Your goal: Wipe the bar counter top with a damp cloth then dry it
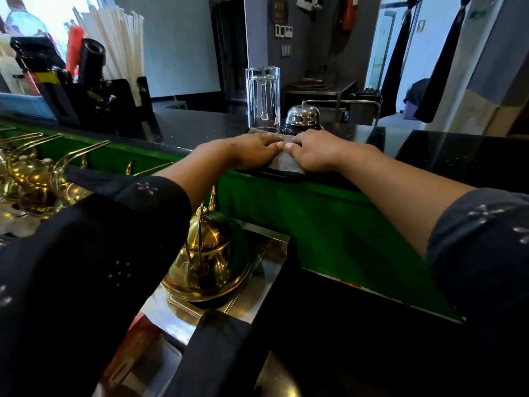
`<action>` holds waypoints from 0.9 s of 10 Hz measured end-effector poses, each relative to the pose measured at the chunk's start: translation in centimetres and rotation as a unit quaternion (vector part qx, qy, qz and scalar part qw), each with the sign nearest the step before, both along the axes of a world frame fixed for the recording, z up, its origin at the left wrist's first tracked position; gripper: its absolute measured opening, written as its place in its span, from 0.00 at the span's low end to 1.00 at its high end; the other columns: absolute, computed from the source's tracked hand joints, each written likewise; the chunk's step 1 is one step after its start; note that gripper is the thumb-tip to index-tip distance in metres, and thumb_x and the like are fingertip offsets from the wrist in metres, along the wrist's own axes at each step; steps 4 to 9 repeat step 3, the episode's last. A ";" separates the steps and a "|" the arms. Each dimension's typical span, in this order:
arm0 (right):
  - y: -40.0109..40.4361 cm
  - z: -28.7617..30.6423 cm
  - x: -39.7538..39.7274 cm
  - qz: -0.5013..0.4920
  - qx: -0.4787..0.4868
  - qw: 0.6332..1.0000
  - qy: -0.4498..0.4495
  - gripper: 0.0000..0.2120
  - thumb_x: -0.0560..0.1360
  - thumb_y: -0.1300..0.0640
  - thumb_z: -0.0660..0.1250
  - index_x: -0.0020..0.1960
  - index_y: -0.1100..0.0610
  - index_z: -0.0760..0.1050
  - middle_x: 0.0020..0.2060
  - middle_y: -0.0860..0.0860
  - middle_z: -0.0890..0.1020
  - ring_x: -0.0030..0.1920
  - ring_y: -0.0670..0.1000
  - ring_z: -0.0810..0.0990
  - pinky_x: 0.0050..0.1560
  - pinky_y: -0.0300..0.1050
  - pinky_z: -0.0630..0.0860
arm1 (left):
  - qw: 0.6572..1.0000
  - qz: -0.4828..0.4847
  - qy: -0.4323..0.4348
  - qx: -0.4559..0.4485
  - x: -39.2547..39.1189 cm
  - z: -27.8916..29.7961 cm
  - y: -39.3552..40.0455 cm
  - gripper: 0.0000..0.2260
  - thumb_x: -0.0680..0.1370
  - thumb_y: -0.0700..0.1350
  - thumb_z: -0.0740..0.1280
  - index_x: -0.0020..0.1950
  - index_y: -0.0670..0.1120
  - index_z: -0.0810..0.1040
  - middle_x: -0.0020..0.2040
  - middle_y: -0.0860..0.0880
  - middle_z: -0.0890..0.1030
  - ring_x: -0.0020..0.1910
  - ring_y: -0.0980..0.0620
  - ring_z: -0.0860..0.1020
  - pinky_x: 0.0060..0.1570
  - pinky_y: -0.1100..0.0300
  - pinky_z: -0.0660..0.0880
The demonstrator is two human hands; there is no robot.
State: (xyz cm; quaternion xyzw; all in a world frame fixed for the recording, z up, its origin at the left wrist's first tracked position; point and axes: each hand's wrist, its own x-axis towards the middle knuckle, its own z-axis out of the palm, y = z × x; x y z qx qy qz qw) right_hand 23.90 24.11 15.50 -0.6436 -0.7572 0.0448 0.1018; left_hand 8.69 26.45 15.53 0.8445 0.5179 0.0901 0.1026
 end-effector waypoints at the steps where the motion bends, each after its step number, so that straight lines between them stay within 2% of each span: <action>1: -0.2 -0.3 -0.1 0.004 -0.002 1.000 -0.008 0.25 0.85 0.48 0.48 0.75 0.61 0.64 0.73 0.60 0.67 0.72 0.59 0.65 0.68 0.46 0.63 | 1.000 -0.001 0.005 0.016 -0.2 -0.5 0.2 0.23 0.83 0.56 0.50 0.77 0.51 0.59 0.78 0.47 0.59 0.76 0.47 0.55 0.73 0.48 0.51; 2: 0.1 -1.0 0.6 0.001 0.024 0.999 0.031 0.27 0.83 0.43 0.49 0.73 0.59 0.68 0.71 0.59 0.71 0.70 0.59 0.69 0.70 0.52 0.65 | 0.999 -0.012 0.009 0.039 -0.3 -0.6 0.1 0.22 0.83 0.57 0.50 0.76 0.52 0.62 0.75 0.46 0.64 0.74 0.46 0.61 0.72 0.46 0.57; 3: -0.9 -1.2 1.7 -0.010 0.075 0.994 0.077 0.26 0.82 0.40 0.51 0.69 0.56 0.72 0.67 0.57 0.75 0.67 0.58 0.72 0.69 0.59 0.65 | 0.995 -0.003 -0.029 0.099 -0.2 -0.5 -0.5 0.22 0.81 0.58 0.54 0.71 0.50 0.69 0.68 0.44 0.73 0.66 0.45 0.72 0.65 0.46 0.68; 9: -0.9 -1.2 1.7 -0.010 0.075 0.994 0.077 0.26 0.82 0.40 0.51 0.69 0.56 0.72 0.67 0.57 0.75 0.67 0.58 0.72 0.69 0.59 0.65 | 0.995 -0.003 -0.029 0.099 -0.2 -0.5 -0.5 0.22 0.81 0.58 0.54 0.71 0.50 0.69 0.68 0.44 0.73 0.66 0.45 0.72 0.65 0.46 0.68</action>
